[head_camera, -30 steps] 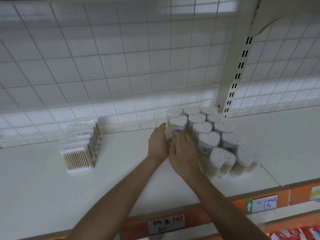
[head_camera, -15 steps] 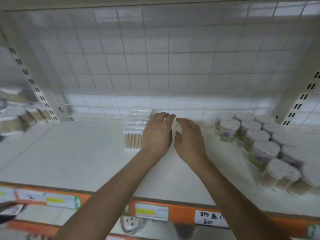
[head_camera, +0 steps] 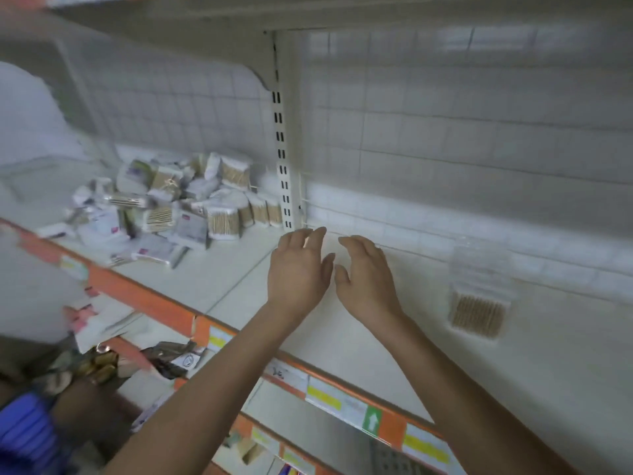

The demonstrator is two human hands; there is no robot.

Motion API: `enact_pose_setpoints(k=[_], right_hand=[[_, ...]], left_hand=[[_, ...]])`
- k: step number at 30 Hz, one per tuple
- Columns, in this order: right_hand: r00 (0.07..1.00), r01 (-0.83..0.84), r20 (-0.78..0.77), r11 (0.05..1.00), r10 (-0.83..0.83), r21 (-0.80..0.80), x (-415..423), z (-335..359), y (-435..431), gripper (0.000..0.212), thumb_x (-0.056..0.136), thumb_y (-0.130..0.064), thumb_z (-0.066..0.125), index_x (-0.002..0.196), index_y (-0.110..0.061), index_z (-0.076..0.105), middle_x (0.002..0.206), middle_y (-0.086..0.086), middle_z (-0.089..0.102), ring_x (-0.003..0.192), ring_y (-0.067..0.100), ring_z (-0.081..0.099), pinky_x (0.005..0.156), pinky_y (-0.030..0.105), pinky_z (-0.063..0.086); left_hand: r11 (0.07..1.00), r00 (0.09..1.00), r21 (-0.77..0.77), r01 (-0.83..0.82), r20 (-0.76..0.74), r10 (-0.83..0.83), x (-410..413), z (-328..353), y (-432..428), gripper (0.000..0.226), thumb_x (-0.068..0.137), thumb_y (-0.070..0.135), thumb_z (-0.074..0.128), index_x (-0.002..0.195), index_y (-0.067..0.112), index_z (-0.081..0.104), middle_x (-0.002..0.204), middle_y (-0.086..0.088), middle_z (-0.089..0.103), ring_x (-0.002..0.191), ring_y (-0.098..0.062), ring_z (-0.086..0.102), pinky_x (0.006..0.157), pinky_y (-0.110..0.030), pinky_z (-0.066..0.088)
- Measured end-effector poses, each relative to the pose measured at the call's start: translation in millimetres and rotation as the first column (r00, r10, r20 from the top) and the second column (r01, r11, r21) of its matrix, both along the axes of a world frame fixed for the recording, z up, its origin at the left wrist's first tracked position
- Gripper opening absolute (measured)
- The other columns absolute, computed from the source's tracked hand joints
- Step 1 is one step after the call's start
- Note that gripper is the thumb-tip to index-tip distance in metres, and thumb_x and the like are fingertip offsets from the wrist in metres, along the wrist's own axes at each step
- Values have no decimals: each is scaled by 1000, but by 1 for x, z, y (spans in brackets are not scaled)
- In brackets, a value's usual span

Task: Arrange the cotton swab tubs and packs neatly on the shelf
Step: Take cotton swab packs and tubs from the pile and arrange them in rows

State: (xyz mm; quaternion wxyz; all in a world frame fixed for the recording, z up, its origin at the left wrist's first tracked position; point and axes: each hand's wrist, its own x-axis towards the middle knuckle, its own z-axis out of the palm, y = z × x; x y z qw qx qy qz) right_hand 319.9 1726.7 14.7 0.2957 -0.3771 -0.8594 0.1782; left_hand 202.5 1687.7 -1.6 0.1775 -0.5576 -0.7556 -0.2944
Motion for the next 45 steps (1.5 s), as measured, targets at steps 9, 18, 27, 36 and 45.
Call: enact_pose_setpoints(k=[9, 18, 27, 36, 45], right_hand=[[997, -76, 7, 992, 78, -104, -156, -21, 4, 49, 91, -11, 51, 138, -10, 40, 142, 7, 39, 130, 25, 35, 105, 28, 28], [994, -90, 55, 996, 91, -22, -249, -19, 44, 54, 90, -6, 50, 142, -7, 34, 148, 9, 32, 138, 22, 26, 111, 27, 19], [936, -212, 270, 974, 225, -74, -291, -25, 76, 79, 87, -1, 53, 151, -19, 11, 157, -1, 6, 141, 26, 21, 112, 36, 28], [983, 28, 167, 970, -70, 241, -292, -35, 80, 39, 88, -26, 58, 124, -18, 48, 137, 5, 37, 118, 25, 41, 90, 34, 38], [997, 28, -79, 999, -25, 27, -282, -30, 66, 48, 85, -13, 58, 130, -12, 42, 130, 8, 39, 117, 25, 42, 94, 32, 39]], left_hand=[[954, 967, -231, -193, 122, 225, -152, -16, -13, 66, 91, 39, 54, 143, 10, 27, 139, -18, 38, 125, -35, 38, 99, -41, 36], [925, 950, -317, -210, 156, 269, -229, -15, 23, 62, 93, 27, 51, 143, 4, 22, 136, -26, 37, 127, -37, 34, 105, -39, 26], [911, 946, -333, -245, 124, 300, -243, -23, 44, 49, 89, 22, 50, 133, 9, 32, 128, -18, 42, 112, -37, 49, 93, -40, 39], [993, 912, -30, -115, 394, 117, -244, -38, 41, 41, 86, 9, 50, 127, 4, 42, 118, -22, 53, 98, -39, 55, 72, -39, 39], [989, 803, 134, -58, 595, -33, -234, -26, 21, 42, 86, 8, 54, 125, 5, 39, 78, -13, 60, 67, -24, 55, 55, -28, 28]])
